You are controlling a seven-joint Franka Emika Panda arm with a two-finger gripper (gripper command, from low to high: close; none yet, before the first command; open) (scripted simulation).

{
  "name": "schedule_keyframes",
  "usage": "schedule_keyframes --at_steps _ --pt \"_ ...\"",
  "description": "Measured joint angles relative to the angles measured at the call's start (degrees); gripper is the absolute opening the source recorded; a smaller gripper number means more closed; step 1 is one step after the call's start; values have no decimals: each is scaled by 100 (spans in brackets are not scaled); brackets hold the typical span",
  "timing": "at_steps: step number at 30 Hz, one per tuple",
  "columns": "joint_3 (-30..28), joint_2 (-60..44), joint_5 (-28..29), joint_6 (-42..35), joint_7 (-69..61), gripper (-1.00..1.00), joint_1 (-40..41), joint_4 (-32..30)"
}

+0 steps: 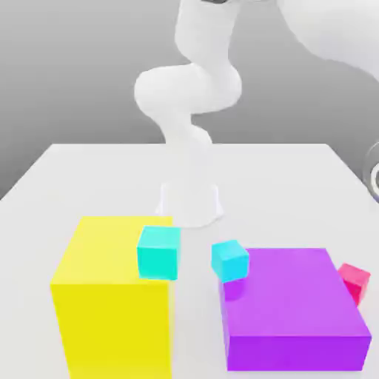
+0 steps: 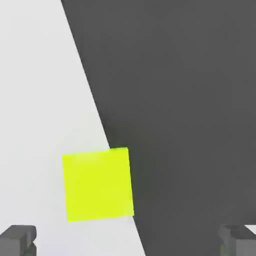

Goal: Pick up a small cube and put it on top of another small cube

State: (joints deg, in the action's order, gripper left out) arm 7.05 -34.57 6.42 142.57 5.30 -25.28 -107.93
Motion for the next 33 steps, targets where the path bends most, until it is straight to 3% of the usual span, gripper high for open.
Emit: schedule_keyframes --at_steps 2,3,9,14,24,33 --pt "-50 -415 74 273 12 0 -61 107" --pt "-72 -577 98 388 22 -100 -81 148" --pt "-85 -658 91 437 13 -100 -93 168" --pt "0 100 -45 -81 -34 -100 -6 -70" --pt "-232 2170 -795 -330 582 -100 448 -1871" --pt "-452 4040 -1010 -529 1443 -100 861 -3538"
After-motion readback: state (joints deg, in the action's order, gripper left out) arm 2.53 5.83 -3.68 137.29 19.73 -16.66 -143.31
